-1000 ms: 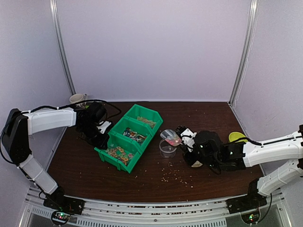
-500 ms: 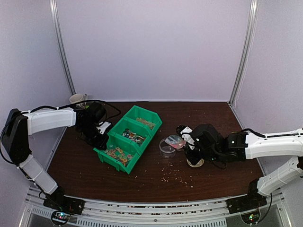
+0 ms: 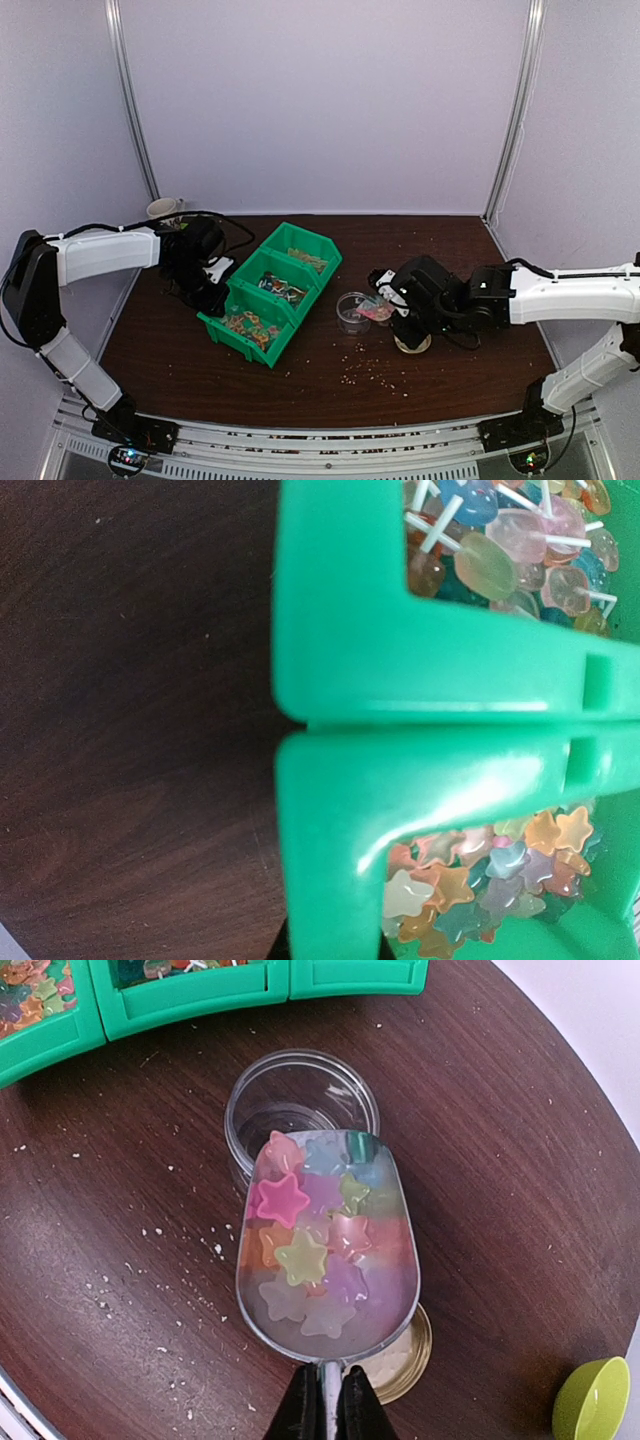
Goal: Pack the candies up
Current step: Place the fake candies in the packing box.
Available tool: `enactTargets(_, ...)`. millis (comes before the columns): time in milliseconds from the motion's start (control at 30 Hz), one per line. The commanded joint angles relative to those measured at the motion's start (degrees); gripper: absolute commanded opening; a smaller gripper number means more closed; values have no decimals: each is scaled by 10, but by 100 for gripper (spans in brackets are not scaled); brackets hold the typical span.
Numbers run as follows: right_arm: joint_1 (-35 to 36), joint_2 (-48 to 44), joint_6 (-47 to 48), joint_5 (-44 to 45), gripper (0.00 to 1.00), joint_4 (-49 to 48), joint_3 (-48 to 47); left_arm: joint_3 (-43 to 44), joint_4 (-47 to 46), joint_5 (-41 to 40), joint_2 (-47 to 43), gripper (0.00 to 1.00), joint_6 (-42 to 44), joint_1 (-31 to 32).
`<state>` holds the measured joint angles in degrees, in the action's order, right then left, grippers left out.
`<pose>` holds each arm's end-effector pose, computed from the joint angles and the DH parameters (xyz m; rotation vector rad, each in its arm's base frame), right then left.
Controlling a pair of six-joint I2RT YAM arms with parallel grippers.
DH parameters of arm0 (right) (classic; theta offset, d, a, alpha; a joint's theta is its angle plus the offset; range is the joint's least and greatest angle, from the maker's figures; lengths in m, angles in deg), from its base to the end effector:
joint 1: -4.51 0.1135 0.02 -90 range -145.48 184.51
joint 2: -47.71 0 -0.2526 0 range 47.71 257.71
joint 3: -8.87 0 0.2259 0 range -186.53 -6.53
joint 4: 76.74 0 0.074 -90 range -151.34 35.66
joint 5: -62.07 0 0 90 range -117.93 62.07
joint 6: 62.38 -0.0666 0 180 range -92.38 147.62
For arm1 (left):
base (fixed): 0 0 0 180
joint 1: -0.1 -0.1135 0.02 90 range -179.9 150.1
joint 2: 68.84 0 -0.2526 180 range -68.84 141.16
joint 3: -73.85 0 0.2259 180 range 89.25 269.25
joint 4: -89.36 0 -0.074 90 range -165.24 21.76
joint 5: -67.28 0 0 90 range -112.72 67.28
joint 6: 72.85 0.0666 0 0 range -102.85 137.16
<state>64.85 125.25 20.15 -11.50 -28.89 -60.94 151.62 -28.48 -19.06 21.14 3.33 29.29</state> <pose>0.1486 0.2229 0.2160 -1.0071 2.2755 0.1316 0.2411 -0.1396 0.1831 0.4007 2.8743 -0.2323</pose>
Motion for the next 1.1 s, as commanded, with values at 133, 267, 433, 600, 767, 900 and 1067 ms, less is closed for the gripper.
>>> enactTargets(133, -3, 18, 6, 0, 0, 63, -56, 43, -81, 24, -38, 0, -3, -3)
enactTargets(267, -3, 27, 8, 0, 0, 75, -67, 44, -81, 24, -38, 0, -3, -3)
enactTargets(433, -3, 39, 11, 3, 0, 81, -79, 44, -81, 24, -39, 0, -4, -4)
enactTargets(600, -3, 51, 14, 3, 0, 92, -95, 43, -81, 24, -39, 0, -3, -4)
enactTargets(767, -3, 67, 24, 13, 0, 123, -119, 43, -81, 25, -40, 0, -4, -3)
enactTargets(900, -3, 70, 28, 15, 0, 140, -130, 43, -81, 27, -39, 0, -3, -3)
enactTargets(1067, -3, 78, 35, 16, 0, 170, -152, 44, -81, 26, -38, 0, -3, -3)
